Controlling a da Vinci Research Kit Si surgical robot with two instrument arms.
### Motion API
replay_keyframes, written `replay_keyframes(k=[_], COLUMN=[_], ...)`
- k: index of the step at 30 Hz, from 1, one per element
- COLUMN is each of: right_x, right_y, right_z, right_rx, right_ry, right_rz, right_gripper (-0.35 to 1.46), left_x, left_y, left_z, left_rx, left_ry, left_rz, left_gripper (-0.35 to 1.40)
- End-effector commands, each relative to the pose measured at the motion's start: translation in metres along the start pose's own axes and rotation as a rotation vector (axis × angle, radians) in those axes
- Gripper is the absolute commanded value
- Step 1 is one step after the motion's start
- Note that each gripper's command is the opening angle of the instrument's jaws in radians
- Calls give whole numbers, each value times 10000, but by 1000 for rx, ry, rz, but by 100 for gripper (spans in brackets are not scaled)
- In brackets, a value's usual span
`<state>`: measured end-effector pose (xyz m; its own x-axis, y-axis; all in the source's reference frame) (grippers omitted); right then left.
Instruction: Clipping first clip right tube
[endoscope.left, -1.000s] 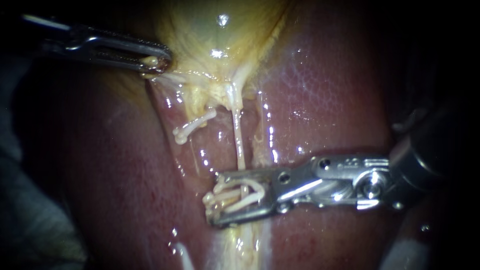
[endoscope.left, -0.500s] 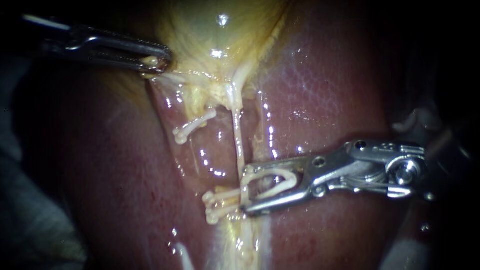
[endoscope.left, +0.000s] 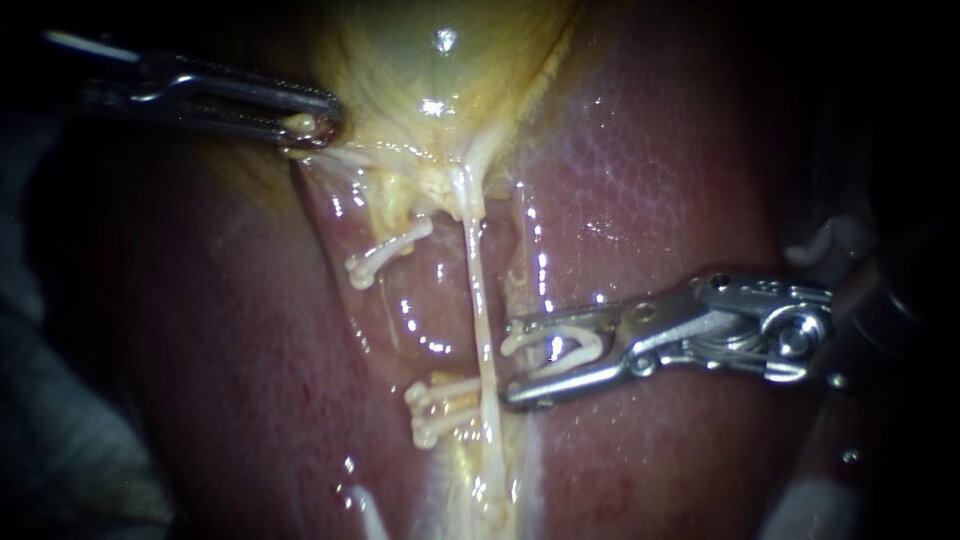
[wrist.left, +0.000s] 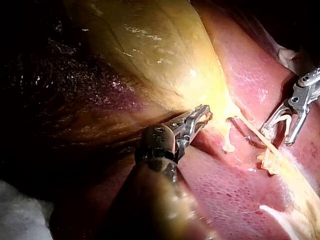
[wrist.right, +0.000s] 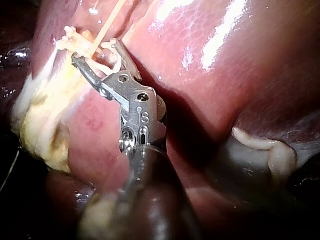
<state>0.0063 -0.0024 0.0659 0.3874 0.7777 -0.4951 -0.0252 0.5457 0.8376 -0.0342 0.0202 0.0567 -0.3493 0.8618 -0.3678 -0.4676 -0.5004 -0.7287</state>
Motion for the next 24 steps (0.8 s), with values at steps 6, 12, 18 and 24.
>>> replay_keyframes(k=[6,12,18,24], right_x=[-9,-6,0,6], right_y=[8,4,-5,-16], right_z=[12,27,40,40], right_rx=[-10,-7,19,54], right_ry=[-9,6,52,99], right_rz=[2,3,4,30], right_gripper=[49,49,49,50], left_x=[0,0,0,0], left_y=[0,0,0,0], left_z=[0,0,0,0], left_rx=[0,0,0,0], left_ry=[0,0,0,0], left_rz=[0,0,0,0], left_gripper=[-35,-35,-35,-35])
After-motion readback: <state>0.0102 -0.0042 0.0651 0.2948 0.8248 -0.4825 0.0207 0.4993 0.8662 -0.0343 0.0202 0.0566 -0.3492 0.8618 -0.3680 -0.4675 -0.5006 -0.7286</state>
